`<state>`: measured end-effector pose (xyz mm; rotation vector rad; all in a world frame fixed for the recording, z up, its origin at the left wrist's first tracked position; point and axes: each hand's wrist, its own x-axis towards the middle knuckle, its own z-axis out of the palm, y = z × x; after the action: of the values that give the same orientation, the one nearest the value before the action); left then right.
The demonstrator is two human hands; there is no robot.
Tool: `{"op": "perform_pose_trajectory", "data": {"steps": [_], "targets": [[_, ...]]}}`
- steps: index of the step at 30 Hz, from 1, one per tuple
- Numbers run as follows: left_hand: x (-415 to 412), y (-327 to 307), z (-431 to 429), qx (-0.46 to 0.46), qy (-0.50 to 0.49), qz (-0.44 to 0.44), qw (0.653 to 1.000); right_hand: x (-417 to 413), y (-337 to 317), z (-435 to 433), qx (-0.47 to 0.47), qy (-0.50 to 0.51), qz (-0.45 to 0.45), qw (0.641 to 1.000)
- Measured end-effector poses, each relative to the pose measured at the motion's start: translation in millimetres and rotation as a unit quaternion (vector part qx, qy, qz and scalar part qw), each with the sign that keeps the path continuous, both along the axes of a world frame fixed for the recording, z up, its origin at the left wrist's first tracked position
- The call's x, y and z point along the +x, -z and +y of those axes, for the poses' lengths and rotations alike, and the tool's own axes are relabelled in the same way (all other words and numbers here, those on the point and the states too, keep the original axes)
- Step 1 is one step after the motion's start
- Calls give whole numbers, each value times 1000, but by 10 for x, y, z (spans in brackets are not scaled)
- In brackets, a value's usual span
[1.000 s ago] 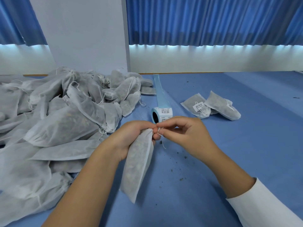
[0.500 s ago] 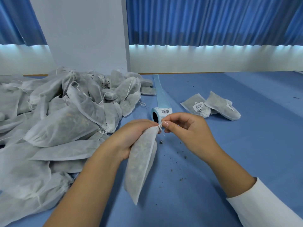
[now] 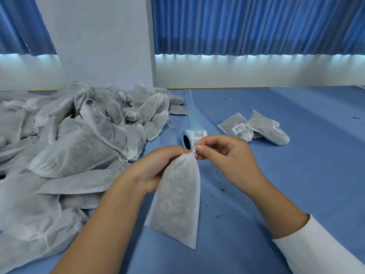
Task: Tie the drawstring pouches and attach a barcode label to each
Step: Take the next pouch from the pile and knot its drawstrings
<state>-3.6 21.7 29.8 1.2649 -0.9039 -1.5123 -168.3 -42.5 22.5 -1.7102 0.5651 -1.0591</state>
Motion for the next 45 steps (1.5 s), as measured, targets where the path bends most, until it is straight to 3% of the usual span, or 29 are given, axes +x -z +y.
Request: {"op": "perform_pose_trajectory", "data": {"steps": [7, 20, 24, 27, 29, 33, 40, 43, 45], "targets": [[-19, -18, 7, -12, -25, -51, 998, -7, -10, 1, -25, 22, 25, 999], [-175, -4, -20, -80, -78, -189, 976, -15, 49, -159, 54, 73, 20, 996], [-258, 40, -37, -97, -89, -213, 968, -43, 70, -199, -67, 132, 90, 985], [-324, 46, -52, -100, -91, -235, 963, -54, 93, -212, -217, 172, 161, 947], [-342, 33, -58, -106, -89, -239, 961, -58, 111, -228, -269, 189, 185, 926], [-355, -6, -56, -122, -91, -247, 957, -49, 109, -226, -318, 234, 202, 896], [-380, -21, -33, -138, -79, -176, 971, 8, 65, -194, -411, 312, 160, 842], [-371, -44, -3, -140, -60, -156, 976, 14, 77, -206, -419, 311, 124, 844], [-369, -46, 15, -136, -56, -148, 978, 6, 98, -217, -389, 269, 101, 875]]}}
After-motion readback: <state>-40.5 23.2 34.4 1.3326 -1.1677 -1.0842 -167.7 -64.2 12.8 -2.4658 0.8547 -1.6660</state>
